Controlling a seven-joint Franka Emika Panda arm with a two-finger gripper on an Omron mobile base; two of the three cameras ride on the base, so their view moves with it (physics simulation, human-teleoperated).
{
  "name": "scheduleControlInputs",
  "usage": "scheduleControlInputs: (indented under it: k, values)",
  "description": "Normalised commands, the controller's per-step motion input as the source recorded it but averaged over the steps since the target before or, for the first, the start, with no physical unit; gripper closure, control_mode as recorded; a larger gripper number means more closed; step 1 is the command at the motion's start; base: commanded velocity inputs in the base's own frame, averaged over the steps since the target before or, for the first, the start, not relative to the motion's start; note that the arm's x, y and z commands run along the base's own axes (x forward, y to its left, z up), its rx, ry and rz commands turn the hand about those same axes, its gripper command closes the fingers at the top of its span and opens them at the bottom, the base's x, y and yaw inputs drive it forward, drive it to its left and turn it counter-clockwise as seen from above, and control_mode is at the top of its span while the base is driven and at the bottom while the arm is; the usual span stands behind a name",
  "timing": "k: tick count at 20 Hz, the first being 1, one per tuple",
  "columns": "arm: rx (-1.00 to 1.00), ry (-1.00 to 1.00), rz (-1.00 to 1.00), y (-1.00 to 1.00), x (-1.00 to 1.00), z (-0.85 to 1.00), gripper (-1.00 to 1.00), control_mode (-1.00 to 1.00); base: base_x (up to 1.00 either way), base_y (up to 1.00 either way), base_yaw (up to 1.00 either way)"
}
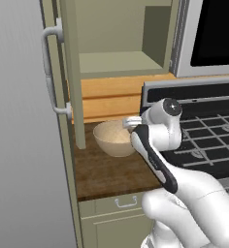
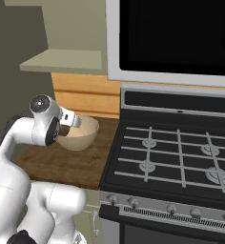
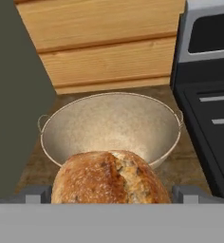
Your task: Open the cabinet, pick up the bread from the cabinet and place it in the basket. Then move the basket to the dining counter.
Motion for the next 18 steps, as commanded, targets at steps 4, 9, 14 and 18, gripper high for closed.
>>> scheduleControlInputs:
  k: [4,9,14,18]
  values:
    - [0.00,0.16,0.00,0.17,0.55,-0.19,1.00,-1.00,0.00,0.00,0.00]
    - [0.00,0.14,0.00,0.07,0.52,-0.18,1.00,-1.00,0.00,0.00,0.00]
    - [0.00,0.19,0.00,0.00,0.49,-0.38,1.00,-1.00,0.00,0.00,0.00]
    - [0.00,0.12,0.00,0.00,0.38,-0.51,1.00,-1.00,0.00,0.00,0.00]
